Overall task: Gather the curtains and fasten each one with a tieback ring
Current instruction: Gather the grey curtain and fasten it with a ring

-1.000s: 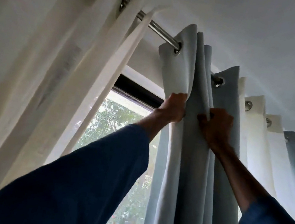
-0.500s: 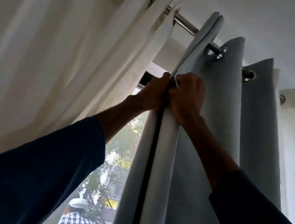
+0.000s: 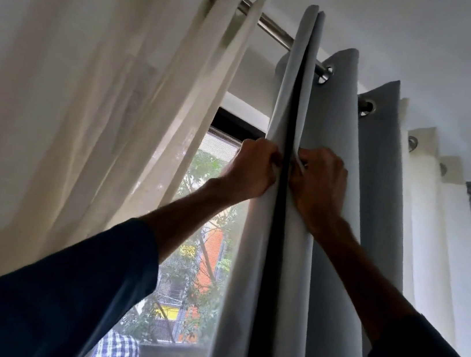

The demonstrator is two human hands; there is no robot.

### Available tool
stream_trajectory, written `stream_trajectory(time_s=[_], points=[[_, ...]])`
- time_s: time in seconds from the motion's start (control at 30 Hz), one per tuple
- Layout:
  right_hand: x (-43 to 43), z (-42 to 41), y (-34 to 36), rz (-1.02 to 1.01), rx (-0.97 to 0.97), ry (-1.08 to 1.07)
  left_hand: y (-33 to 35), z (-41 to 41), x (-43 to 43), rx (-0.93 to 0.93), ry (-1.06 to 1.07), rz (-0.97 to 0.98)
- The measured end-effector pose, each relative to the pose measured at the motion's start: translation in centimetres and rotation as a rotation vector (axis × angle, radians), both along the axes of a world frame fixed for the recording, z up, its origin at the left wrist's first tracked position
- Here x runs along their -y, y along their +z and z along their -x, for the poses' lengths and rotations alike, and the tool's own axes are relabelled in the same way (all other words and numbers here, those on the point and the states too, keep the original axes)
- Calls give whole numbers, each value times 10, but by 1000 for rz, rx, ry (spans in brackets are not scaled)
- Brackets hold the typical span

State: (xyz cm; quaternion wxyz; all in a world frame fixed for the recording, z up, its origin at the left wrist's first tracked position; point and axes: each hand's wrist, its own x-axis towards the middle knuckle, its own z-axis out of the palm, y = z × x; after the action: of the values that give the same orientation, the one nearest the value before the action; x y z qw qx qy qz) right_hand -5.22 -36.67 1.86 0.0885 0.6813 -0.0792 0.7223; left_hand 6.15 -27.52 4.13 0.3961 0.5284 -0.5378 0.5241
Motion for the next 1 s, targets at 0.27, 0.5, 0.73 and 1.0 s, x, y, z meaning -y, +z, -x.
stream_trajectory(time_s=[0.27, 0.5, 0.73, 1.0], points=[[-9, -15, -34, 97, -152, 64, 6, 44, -1, -581, -201, 111], [10, 4, -30, 318, -333, 186, 8, 40, -9, -357, 232, 75], [90, 23, 17, -81, 99, 160, 0, 26, -13, -209, 329, 97], [115, 2, 41, -347, -103, 194, -4, 17, -18, -182, 360, 48]])
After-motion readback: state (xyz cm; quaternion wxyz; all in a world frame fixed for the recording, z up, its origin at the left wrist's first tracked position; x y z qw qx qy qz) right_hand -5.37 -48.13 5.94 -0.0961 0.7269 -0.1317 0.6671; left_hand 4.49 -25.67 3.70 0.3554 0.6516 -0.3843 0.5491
